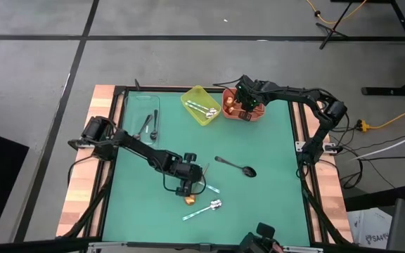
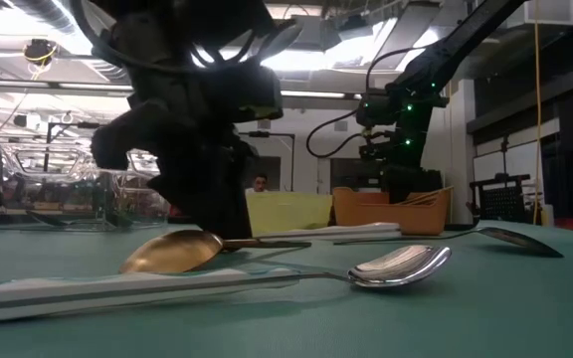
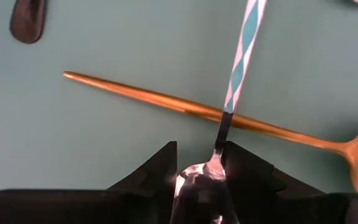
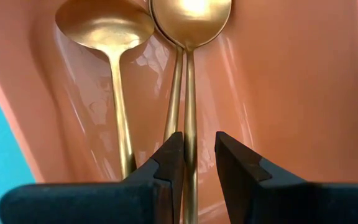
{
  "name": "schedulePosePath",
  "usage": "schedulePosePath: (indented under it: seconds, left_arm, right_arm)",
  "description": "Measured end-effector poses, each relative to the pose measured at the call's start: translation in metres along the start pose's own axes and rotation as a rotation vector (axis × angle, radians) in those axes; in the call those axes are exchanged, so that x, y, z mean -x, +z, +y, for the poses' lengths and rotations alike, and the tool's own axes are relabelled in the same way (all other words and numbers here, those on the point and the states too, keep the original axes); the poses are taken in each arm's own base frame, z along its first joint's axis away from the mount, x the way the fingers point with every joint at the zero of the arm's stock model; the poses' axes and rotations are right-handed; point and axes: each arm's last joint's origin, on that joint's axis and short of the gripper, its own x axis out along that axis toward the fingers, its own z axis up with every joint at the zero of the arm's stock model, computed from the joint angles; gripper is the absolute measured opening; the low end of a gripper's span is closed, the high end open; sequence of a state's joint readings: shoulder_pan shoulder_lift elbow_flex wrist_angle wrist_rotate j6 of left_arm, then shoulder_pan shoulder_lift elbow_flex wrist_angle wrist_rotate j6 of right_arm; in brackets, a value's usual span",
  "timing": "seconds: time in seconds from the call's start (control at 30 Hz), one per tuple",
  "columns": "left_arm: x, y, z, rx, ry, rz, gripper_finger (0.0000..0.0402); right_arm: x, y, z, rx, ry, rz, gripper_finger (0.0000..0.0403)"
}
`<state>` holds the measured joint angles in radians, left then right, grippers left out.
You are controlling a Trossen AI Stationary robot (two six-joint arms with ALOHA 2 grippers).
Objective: Sort silverware by color (type)
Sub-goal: Put the gold spoon into the orange bin
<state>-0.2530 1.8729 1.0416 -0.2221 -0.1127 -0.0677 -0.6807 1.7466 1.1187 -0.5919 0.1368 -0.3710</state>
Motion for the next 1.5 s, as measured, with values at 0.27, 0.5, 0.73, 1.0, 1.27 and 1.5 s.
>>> schedulePosePath:
  seconds: [0.27,0.5,0.73,1.0,1.27,1.5]
  left_arm:
    - [-0.0006,0.0011,0.0042,0.013,-0.045,-0.005,0.0124]
    - [-0.0004,0.0039,0.0024,-0.047,-0.08,-0.035,0.0124]
    - [-0.0005,0.0051,0.0041,-0.033,-0.077,-0.046,0.0124]
    - [-0.002,0.0046,0.004,-0.031,-0.078,-0.043,0.0124]
    - [-0.0075,0.0017,0.0037,-0.031,-0.073,-0.024,0.0116]
    - [-0.0075,0.0019,0.0037,-0.03,-0.067,-0.025,0.0052]
  right_arm:
    - [0.0001,0.0,0.0,0.0,-0.001,-0.001,0.0083]
    - [0.0001,0.0,0.0,0.0,-0.001,-0.001,0.0083]
    - [0.0001,0.0,0.0,0.0,-0.001,-0.001,0.0083]
    - [0.0001,0.0,0.0,0.0,-0.001,-0.001,0.0083]
    - [0.0001,0.0001,-0.0001,0.0,-0.001,-0.001,0.0083]
    - [0.0002,-0.0003,0.0001,0.001,0.0,0.003,0.0083]
